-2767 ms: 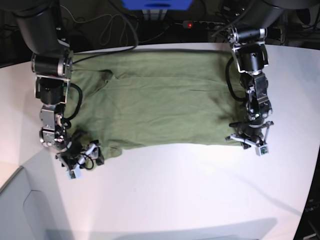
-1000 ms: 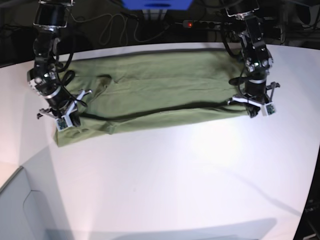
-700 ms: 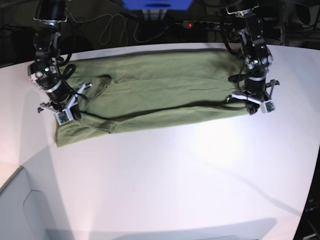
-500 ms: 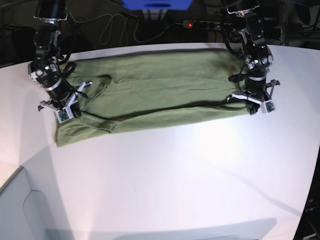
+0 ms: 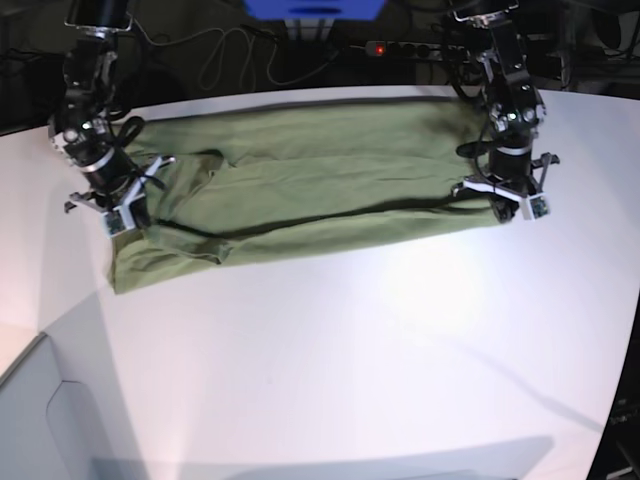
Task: Fold the T-shirt properly
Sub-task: 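Lift the hem and fold it toward the collar edge with both grippers, then lay the folded hem onto the collar edge with both grippers, then open both grippers and release the folded shirt, then grasp the shirt end near the left gripper and carry it toward the right gripper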
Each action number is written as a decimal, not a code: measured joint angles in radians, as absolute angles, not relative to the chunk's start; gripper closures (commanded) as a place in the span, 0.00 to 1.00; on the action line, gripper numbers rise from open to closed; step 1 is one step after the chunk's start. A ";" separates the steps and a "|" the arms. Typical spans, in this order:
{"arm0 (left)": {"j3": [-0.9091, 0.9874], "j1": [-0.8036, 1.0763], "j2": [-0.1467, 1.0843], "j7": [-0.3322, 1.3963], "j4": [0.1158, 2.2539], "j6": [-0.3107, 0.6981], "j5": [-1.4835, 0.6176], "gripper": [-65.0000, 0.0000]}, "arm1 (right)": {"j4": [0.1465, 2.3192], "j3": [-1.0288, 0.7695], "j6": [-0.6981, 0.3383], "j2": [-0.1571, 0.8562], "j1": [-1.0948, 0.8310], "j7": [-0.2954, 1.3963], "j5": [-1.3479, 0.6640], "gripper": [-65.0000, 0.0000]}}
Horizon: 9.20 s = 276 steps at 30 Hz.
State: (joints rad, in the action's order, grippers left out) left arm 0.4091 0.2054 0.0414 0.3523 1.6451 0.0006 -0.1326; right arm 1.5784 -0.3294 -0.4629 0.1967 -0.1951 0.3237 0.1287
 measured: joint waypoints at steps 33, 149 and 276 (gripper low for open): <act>0.402 0.344 0.036 0.345 1.761 0.001 -0.131 1.00 | 1.786 -0.348 -0.501 0.196 -0.281 0.337 0.131 0.70; 0.457 0.482 0.018 0.342 1.769 0.000 -0.133 0.46 | 1.628 -0.337 -0.680 0.148 -0.192 0.336 0.139 0.34; -0.645 0.199 -0.027 0.350 1.508 0.001 0.144 0.52 | 1.577 -0.637 -0.684 0.091 -0.104 0.551 0.128 0.33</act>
State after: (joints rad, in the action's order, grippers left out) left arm -0.6449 0.1993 -0.0269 0.3504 1.5082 0.0013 0.1436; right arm 1.5772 -0.6369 -0.6838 0.0906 -0.1040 0.5510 0.1280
